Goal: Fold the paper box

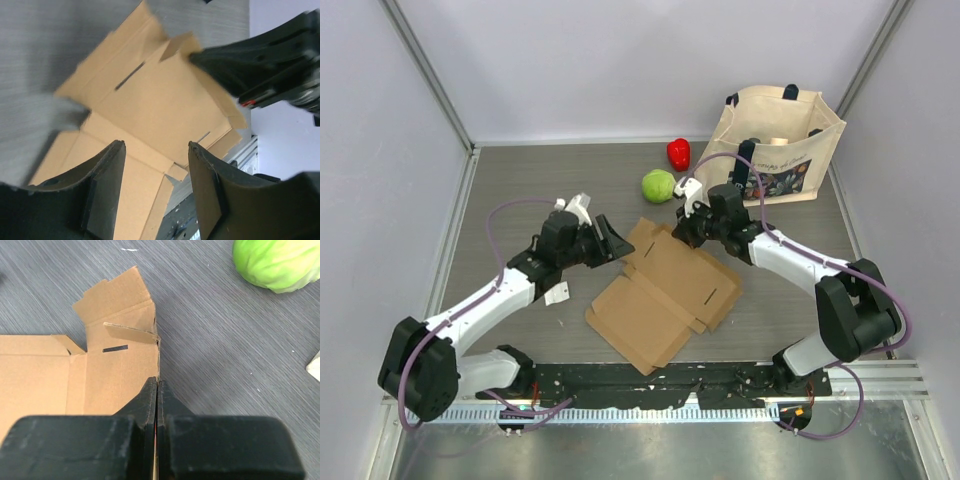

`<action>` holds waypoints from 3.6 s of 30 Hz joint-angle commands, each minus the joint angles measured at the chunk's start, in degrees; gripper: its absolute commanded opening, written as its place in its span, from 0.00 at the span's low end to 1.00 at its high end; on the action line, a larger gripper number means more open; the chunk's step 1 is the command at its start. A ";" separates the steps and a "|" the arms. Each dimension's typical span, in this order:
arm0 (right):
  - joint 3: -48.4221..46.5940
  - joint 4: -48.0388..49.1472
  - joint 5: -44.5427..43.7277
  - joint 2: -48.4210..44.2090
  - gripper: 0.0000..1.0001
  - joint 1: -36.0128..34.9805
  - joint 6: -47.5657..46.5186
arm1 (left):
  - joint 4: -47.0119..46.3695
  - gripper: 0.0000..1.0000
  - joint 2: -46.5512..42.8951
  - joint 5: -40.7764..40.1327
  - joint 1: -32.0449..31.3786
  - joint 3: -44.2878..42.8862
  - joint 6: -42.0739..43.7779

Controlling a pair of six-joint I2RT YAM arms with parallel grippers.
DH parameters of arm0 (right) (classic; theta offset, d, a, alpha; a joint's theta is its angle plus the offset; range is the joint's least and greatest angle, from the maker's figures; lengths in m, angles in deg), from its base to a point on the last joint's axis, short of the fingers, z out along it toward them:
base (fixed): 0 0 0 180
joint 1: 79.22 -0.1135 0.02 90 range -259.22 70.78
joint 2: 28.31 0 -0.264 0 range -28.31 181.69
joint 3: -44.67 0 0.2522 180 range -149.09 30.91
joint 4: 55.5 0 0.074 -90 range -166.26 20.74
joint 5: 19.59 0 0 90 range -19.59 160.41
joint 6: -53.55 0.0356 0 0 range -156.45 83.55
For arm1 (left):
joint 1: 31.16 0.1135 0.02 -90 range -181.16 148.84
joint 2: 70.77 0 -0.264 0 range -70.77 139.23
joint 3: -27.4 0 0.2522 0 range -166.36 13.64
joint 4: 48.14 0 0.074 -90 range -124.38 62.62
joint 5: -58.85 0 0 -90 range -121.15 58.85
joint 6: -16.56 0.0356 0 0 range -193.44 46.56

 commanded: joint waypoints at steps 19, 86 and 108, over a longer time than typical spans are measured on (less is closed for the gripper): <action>-8.08 -8.64 6.54 2.16 0.01 -1.19 -11.15 | -3.53 0.59 19.60 6.75 -1.93 -22.80 32.84; -2.46 -22.17 -32.82 -14.89 0.71 -10.06 114.78 | -24.88 0.00 11.35 -17.78 -8.35 -7.51 34.69; -2.81 -27.18 -40.92 -14.72 0.45 -10.59 122.97 | -29.01 0.00 9.59 -21.30 -11.86 -4.78 34.69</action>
